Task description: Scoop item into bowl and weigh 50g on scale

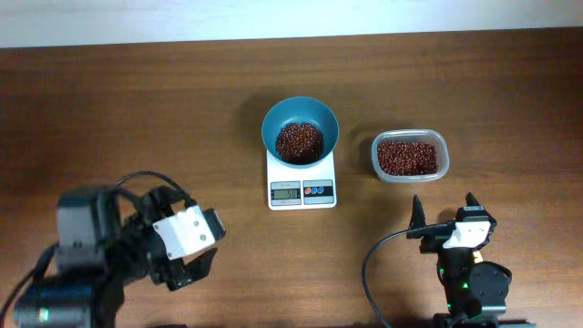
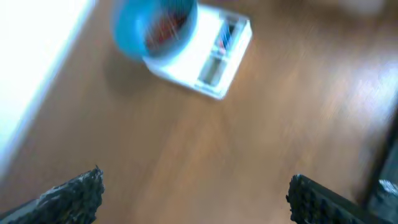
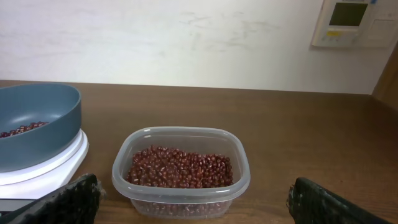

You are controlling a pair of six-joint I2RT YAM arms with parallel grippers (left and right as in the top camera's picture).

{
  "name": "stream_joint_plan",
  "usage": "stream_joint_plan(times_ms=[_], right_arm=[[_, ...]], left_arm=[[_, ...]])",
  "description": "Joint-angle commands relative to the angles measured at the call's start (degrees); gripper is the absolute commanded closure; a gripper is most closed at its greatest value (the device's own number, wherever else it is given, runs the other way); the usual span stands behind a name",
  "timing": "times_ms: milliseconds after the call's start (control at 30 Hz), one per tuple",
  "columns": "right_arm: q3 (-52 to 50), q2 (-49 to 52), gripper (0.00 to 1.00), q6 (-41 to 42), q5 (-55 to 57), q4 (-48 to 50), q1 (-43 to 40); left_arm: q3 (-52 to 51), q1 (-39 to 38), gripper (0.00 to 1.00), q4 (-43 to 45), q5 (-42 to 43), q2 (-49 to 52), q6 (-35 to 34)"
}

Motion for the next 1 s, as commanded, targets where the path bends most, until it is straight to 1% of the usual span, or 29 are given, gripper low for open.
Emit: stream_joint_plan(times_ms=[0,33,67,167,233,267,367,400,467,567,633,667,800,900,967], right_arm=[[-0.6,-0.6,0.01,-0.2,0.6,0.1,0.5],[-0.6,-0.6,0.01,-0.2,0.6,0.1,0.5],[-0.6,-0.6,0.01,-0.2,0.6,0.1,0.5],[-0.6,-0.6,0.01,-0.2,0.6,0.1,0.5],[-0.6,-0.6,0.01,-0.2,0.6,0.1,0.5],[-0.6,-0.6,0.01,-0.2,0.6,0.1,0.5],[-0.6,-0.6,0.01,-0.2,0.6,0.1,0.5],[-0.6,-0.6,0.01,-0.2,0.6,0.1,0.5],[-0.6,-0.6,0.01,-0.2,0.6,0.1,0.5],[-0.6,-0.6,0.01,-0.2,0.6,0.1,0.5],[-0.6,-0.6,0.01,-0.2,0.6,0.1,0.5],[-0.6,-0.6,0.01,-0.2,0.6,0.1,0.5],[-0.6,-0.6,0.01,-0.2,0.6,0.1,0.5],[-0.6,-0.6,0.01,-0.2,0.6,0.1,0.5],[-0.6,-0.6,0.01,-0.2,0.6,0.1,0.5]], left_arm=[[-6.1,0.3,0.02,8.8,10.9,-6.4,-1.8],[-9.4,0.3,0.02,14.2,10.7,-8.6,-6.2],[-11.6,0.3,0.02,17.4,10.4,-10.0,-9.4],[-23.8,0.3,0.02,34.2,7.5,-16.2,-26.4],[-29.3,0.3,0.01,39.3,4.5,-18.9,-32.7],[-31.2,0.3,0.01,40.7,4.1,-19.8,-34.2],[-37.0,-0.4,0.02,43.4,2.9,-22.5,-35.2],[-37.8,-0.7,0.02,43.6,2.7,-22.6,-35.2],[-39.1,-1.9,0.02,44.3,0.6,-22.4,-37.3],[-39.1,-4.3,0.02,46.2,1.1,-21.0,-37.3],[-39.1,-7.2,0.02,48.4,2.6,-18.0,-37.3],[-39.1,-9.9,0.01,49.8,1.3,-14.4,-37.3],[-38.7,-15.1,0.02,52.2,-5.4,-4.9,-37.3],[-38.1,-16.7,0.01,53.7,-9.4,0.0,-41.4],[-37.5,-16.7,0.01,54.1,-9.5,2.0,-41.6]])
